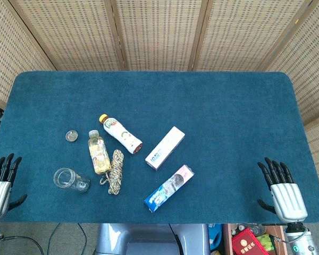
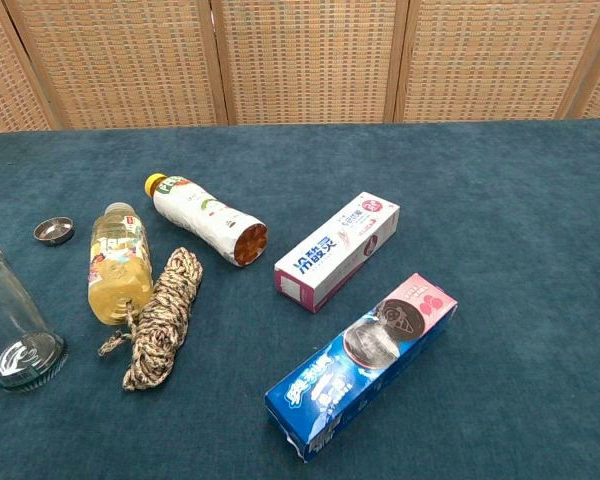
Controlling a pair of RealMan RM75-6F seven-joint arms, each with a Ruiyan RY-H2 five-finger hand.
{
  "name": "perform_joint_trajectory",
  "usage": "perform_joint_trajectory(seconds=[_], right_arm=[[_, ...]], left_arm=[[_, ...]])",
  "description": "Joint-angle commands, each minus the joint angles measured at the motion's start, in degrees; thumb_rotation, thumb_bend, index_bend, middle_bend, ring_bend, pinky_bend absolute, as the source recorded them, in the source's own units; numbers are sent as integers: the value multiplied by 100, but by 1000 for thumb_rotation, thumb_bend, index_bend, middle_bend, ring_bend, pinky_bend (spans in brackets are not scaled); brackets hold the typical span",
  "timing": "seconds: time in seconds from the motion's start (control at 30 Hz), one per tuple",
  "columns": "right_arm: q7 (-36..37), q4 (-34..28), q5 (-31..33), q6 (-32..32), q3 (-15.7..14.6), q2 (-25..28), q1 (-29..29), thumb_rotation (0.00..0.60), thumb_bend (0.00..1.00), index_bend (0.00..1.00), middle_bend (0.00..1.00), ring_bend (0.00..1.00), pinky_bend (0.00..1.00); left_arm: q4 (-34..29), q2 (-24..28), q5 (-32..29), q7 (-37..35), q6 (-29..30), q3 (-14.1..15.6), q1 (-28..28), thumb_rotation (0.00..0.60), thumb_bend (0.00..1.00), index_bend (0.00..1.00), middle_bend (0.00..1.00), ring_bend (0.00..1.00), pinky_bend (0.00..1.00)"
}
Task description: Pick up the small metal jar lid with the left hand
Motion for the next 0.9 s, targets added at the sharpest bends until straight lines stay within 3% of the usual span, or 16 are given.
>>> perform_joint_trajectory(seconds=[0.03, 0.9], right_arm=[[2, 0, -7, 1, -2, 4, -1, 600, 0, 0, 0, 0, 0], [-92, -18, 10, -70, -9, -33, 14, 600, 0, 0, 0, 0, 0]], left_arm=[[-1, -4, 3, 10, -1, 4, 0, 600, 163, 0, 0, 0, 0], [23, 1, 64, -101, -66, 16, -56, 600, 164, 0, 0, 0, 0]])
